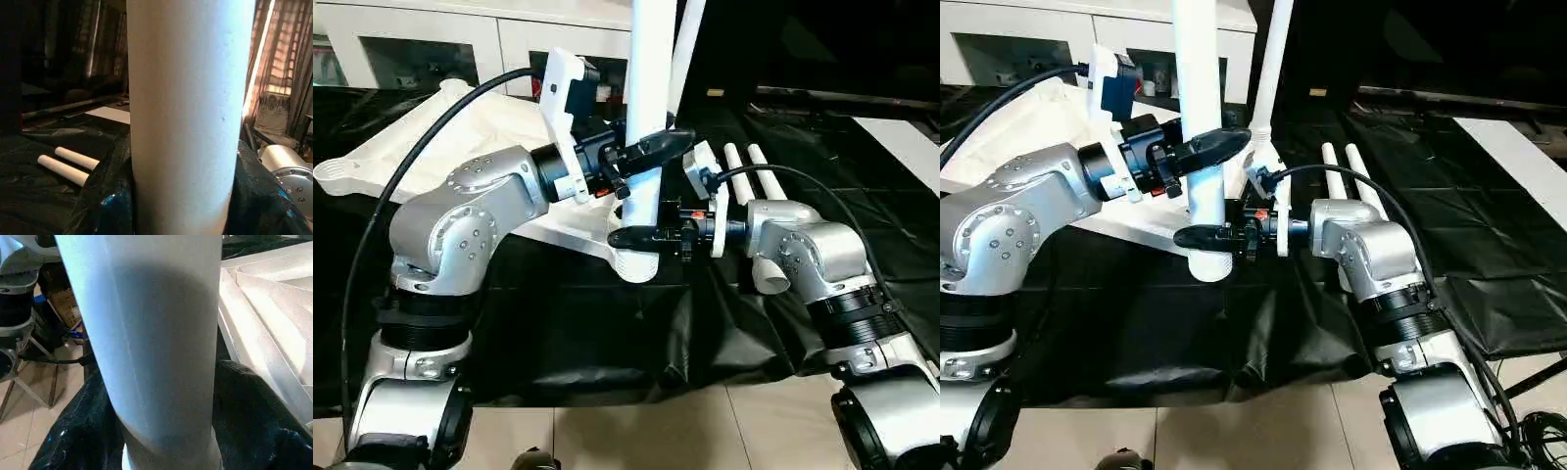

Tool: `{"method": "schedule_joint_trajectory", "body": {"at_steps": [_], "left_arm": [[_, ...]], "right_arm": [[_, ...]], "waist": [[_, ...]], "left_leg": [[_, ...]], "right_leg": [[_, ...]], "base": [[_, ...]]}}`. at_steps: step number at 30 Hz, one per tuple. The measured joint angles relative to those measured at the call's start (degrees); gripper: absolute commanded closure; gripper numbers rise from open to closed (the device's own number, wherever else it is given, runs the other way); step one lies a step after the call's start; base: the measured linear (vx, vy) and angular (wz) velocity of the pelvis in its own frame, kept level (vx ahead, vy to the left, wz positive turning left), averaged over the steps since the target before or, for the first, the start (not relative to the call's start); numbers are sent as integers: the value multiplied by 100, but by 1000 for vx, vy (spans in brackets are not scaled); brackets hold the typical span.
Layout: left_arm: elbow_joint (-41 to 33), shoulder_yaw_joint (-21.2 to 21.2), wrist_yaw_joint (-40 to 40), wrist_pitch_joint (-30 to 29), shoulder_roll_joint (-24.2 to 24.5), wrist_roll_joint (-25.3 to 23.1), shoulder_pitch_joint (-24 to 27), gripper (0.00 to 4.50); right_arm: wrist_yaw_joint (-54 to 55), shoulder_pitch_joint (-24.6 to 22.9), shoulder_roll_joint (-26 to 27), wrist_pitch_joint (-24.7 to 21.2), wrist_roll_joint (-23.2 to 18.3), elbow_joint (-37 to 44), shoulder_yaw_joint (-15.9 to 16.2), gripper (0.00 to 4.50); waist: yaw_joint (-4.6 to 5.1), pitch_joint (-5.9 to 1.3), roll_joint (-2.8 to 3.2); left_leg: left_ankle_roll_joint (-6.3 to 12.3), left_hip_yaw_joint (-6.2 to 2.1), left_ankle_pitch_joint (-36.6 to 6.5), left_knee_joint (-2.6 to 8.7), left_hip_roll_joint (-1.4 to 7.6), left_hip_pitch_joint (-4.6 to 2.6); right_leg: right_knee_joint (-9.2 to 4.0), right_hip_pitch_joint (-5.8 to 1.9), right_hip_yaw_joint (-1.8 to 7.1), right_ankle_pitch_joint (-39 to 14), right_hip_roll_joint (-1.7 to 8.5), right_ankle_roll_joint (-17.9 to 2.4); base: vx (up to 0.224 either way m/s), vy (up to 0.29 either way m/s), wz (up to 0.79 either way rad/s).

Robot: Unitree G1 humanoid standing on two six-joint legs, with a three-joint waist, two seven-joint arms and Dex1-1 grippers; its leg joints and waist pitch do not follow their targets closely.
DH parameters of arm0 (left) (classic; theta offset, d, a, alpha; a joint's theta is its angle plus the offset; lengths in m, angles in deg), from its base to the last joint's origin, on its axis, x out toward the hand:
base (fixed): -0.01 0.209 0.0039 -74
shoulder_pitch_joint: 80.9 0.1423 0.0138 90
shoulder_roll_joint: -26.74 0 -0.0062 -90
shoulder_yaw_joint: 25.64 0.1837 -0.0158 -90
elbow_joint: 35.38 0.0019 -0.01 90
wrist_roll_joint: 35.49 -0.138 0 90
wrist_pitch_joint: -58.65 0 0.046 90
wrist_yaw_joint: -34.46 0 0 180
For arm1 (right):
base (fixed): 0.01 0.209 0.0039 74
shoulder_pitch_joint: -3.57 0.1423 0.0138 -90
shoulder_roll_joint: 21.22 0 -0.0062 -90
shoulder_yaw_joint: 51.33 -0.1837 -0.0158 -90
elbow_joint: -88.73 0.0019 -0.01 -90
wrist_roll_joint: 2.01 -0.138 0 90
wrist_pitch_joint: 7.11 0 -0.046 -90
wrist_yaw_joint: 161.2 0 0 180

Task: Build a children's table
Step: Pick table leg

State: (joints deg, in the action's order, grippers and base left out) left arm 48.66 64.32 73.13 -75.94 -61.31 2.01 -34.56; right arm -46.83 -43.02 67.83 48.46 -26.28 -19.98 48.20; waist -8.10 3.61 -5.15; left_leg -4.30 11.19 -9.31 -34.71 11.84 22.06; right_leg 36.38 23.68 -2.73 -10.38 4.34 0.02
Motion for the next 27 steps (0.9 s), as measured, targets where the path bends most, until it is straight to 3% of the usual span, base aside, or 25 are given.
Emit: {"method": "schedule_joint_trajectory", "body": {"at_steps": [25,27], "left_arm": [[0,41,62,-64,15,0,7,266],[0,40,66,-69,29,0,7,266]], "right_arm": [[-106,-3,52,38,18,1,13,147],[-106,-3,52,77,20,1,13,181]], "waist": [[0,0,0],[0,0,0]], "left_leg": [[-1,-6,0,-17,1,-1],[-1,-6,0,-17,1,-1]], "right_leg": [[24,1,1,0,1,0],[25,1,1,0,1,0]], "base": [[0,0,0],[0,0,0]]}}
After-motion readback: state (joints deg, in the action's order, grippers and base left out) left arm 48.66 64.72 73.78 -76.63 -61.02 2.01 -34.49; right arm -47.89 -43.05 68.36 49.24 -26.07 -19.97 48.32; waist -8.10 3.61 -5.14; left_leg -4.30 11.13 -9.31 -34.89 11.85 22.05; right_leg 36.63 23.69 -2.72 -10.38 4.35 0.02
